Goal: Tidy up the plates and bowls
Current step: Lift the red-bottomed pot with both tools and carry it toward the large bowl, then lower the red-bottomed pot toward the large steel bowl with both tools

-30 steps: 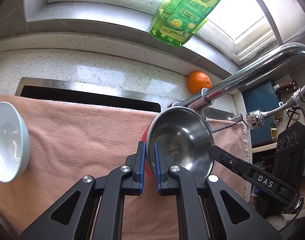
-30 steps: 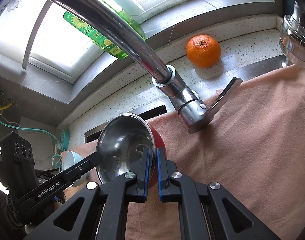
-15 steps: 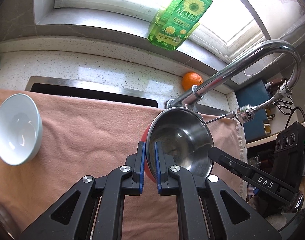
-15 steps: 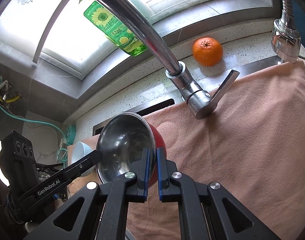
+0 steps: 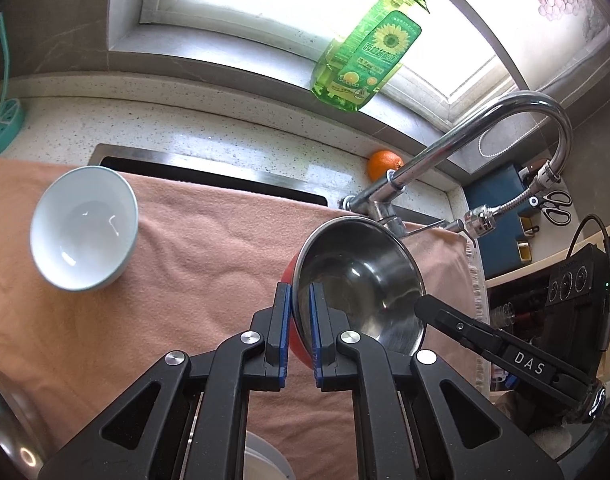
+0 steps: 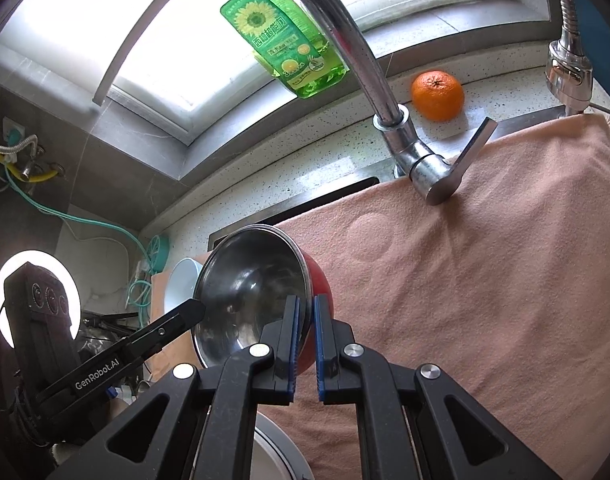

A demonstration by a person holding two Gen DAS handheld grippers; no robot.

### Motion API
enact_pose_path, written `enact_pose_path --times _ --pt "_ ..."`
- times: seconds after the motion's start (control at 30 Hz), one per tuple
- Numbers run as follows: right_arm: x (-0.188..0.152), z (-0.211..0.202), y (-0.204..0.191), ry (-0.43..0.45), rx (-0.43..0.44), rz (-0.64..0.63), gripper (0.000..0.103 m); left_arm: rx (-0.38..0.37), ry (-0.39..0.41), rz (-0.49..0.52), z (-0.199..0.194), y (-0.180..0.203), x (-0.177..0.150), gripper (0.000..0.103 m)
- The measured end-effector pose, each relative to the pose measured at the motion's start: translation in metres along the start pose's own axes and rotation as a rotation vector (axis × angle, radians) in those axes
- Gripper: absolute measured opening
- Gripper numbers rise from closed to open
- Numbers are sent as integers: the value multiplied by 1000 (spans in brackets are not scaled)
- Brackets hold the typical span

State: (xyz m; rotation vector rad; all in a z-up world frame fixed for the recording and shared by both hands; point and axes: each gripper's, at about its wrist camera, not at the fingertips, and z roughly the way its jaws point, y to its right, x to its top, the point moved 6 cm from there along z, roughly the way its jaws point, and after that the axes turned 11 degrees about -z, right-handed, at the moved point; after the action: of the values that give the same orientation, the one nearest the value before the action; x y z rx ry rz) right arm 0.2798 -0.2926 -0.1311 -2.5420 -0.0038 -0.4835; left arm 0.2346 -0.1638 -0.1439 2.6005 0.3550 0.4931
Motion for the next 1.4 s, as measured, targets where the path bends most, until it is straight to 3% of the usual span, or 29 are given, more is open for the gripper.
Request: enact_pose_path --times 0.9,1.4 --pt "-48 -5 -81 -24 27 -84 7 -18 66 -54 -69 -58 -27 7" --pt "-72 18 -142 -67 64 -152 7 -1 112 -122 -107 -117 -35 7"
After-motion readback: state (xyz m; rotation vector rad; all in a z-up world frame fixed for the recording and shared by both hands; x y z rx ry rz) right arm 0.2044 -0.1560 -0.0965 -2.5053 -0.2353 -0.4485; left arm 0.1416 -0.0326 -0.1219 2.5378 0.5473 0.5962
